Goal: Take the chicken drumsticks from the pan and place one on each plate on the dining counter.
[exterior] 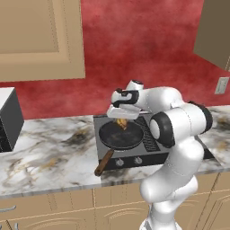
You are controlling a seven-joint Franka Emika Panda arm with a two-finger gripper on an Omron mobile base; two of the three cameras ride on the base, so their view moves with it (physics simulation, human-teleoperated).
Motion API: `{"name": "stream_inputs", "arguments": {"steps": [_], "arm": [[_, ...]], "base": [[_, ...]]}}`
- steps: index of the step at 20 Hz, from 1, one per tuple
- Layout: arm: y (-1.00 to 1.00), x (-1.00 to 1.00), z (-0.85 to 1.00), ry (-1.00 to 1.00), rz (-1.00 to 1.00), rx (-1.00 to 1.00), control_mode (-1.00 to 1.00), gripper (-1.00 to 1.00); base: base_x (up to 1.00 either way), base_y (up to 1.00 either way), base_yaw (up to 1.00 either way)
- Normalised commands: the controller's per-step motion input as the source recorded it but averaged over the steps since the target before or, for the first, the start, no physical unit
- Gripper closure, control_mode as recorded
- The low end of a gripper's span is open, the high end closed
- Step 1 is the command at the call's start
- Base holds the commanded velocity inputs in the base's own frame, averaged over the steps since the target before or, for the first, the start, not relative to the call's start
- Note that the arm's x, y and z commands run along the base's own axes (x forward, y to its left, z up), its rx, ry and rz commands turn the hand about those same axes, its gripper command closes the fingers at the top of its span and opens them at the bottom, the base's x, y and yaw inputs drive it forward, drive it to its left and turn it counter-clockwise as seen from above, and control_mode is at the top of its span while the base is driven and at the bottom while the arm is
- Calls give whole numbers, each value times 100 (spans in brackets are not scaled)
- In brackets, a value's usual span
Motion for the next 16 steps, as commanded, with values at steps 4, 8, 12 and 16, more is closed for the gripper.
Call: {"name": "stream_inputs", "arguments": {"steps": [4, 8, 12, 16], "arm": [[-27, -82, 61, 0, 0, 0, -100, 100], [-23, -85, 51, 0, 0, -7, -100, 100], [-18, -71, 53, 3, -4, -10, -100, 100], [-22, -73, 51, 6, -1, -9, -100, 100]], "base": [[0, 0, 0], [0, 0, 0], [0, 0, 0], [0, 0, 0]]}}
